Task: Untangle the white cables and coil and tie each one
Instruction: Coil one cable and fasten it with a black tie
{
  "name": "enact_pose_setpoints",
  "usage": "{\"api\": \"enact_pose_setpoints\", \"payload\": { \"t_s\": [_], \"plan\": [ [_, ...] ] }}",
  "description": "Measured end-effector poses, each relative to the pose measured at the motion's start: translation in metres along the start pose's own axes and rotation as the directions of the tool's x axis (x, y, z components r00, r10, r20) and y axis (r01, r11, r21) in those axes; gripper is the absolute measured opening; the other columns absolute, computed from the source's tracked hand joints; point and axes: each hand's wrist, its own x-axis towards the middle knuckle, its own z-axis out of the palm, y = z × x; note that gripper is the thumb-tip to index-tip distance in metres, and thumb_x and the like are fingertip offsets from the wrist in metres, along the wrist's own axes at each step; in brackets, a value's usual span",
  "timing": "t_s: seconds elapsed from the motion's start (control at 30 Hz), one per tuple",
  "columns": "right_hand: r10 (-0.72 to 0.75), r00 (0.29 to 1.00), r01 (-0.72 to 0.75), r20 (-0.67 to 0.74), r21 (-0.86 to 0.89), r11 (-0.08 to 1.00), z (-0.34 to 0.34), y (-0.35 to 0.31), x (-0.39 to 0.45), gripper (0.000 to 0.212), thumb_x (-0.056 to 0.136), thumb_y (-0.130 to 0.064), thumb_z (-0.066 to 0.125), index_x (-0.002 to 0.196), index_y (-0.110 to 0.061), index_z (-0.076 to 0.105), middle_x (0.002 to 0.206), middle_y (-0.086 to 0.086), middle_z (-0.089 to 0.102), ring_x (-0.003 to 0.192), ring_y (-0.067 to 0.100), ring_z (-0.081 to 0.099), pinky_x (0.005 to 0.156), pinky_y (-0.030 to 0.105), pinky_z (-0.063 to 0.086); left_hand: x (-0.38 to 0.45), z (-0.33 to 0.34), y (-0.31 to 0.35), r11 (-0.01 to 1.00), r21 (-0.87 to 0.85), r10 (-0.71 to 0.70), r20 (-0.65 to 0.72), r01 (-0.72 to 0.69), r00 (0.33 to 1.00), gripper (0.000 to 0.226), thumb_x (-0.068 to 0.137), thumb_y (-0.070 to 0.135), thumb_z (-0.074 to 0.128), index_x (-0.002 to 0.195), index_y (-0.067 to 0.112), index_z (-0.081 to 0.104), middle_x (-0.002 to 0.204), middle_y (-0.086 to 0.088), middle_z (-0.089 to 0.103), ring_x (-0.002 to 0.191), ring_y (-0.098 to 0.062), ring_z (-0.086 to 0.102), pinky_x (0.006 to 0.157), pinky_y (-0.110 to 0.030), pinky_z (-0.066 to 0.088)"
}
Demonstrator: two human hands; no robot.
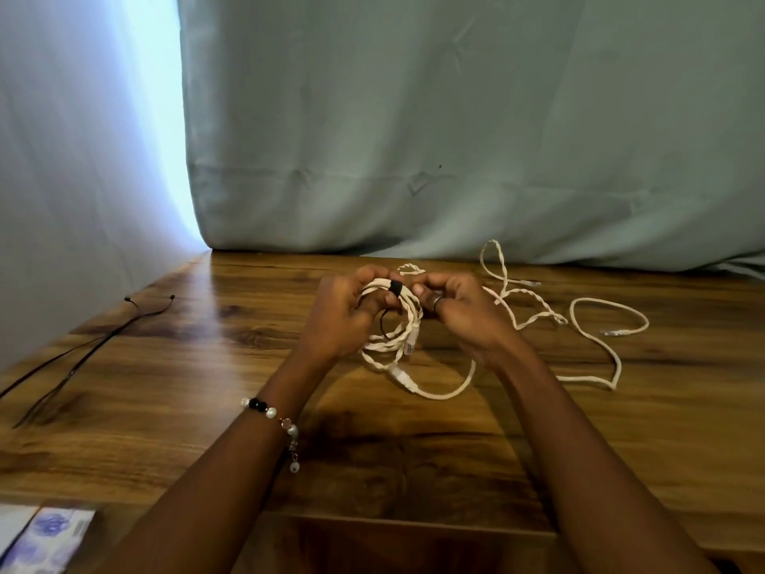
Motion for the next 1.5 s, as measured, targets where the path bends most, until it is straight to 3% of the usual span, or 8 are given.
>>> {"api": "enact_pose_setpoints", "payload": {
  "t_s": [0.1,0.33,0.57,0.8,0.97,1.23,1.4,1.5],
  "plan": [
    [0.058,0.993,-0.076,0.104,0.177,0.981,-0.004,-0.001,-0.001,0.021,0.096,-0.005,0.049,0.105,0.003,0.067,0.098,0.023,0.07,0.089,0.03,0.068,0.088,0.042,0.054,0.0,0.001,0.0,0.996,0.029,0.081,-0.015,-0.08,0.997,0.028,0.082,0.006,0.06,0.101,0.025,0.067,0.083,0.007,0.072,0.076,-0.007,0.068,0.07,-0.029,0.055],
    [0.121,0.971,-0.202,0.207,0.44,0.875,-0.005,-0.004,-0.003,0.023,0.09,0.012,0.046,0.099,0.002,0.064,0.084,0.02,0.07,0.069,0.023,0.07,0.064,0.031,0.059,0.001,0.008,0.0,0.961,0.141,0.253,-0.086,-0.239,0.964,0.023,0.083,0.0,0.057,0.101,0.007,0.069,0.093,-0.003,0.069,0.085,-0.019,0.065,0.072,-0.041,0.052],
    [0.176,0.984,-0.107,-0.033,0.679,0.727,0.003,-0.007,-0.003,0.014,0.079,0.01,0.061,0.088,0.0,0.067,0.074,0.015,0.072,0.062,0.021,0.069,0.058,0.028,0.059,0.004,0.008,-0.001,0.982,-0.023,0.182,-0.168,-0.188,0.969,0.024,0.077,0.007,0.072,0.1,0.01,0.073,0.098,0.0,0.056,0.093,-0.013,0.058,0.081,-0.023,0.049],
    [0.076,0.96,0.113,-0.268,0.623,0.774,0.004,-0.009,-0.001,0.036,0.064,0.01,0.075,0.089,-0.007,0.056,0.076,0.015,0.072,0.071,0.028,0.071,0.067,0.039,0.06,-0.001,0.013,0.007,0.943,-0.333,-0.054,-0.083,0.023,0.995,0.022,0.081,0.003,0.07,0.099,0.014,0.073,0.089,-0.002,0.076,0.08,-0.02,0.072,0.078,-0.041,0.058],
    [-0.081,0.954,0.215,-0.288,0.47,0.856,0.004,-0.009,-0.005,0.016,0.064,0.001,0.076,0.076,-0.007,0.068,0.077,0.01,0.073,0.073,0.026,0.071,0.067,0.037,0.06,-0.002,0.012,0.016,0.881,-0.466,-0.117,-0.051,0.08,0.992,0.016,0.086,-0.003,0.064,0.099,0.002,0.071,0.073,0.0,0.073,0.066,-0.009,0.068,0.056,-0.013,0.046],
    [-0.428,0.9,0.435,-0.078,0.166,0.885,-0.018,-0.011,-0.006,0.023,0.063,0.001,0.075,0.076,-0.017,0.077,0.081,0.002,0.075,0.08,0.02,0.071,0.071,0.027,0.057,0.0,0.003,0.012,0.848,-0.5,-0.161,0.067,0.173,0.985,0.016,0.086,0.0,0.064,0.098,0.008,0.071,0.069,-0.003,0.072,0.062,-0.01,0.065,0.047,-0.015,0.04],
    [-0.449,0.89,0.447,0.072,0.046,0.893,-0.031,-0.01,-0.006,0.026,0.059,-0.004,0.079,0.078,-0.021,0.078,0.081,0.001,0.075,0.081,0.022,0.071,0.077,0.032,0.057,0.0,0.001,0.01,0.873,-0.452,-0.14,0.122,0.181,0.983,0.019,0.081,-0.005,0.068,0.096,0.006,0.072,0.079,-0.003,0.075,0.07,-0.013,0.069,0.062,-0.021,0.054],
    [-0.42,0.907,0.421,0.037,-0.014,0.907,-0.033,-0.008,-0.005,0.025,0.056,-0.009,0.082,0.074,-0.024,0.077,0.078,0.0,0.074,0.076,0.02,0.07,0.075,0.034,0.057,-0.001,0.003,0.01,0.884,-0.42,-0.143,0.17,0.203,0.975,0.021,0.08,-0.004,0.07,0.096,0.01,0.073,0.086,-0.005,0.075,0.076,-0.014,0.07,0.071,-0.026,0.056]
  ]
}}
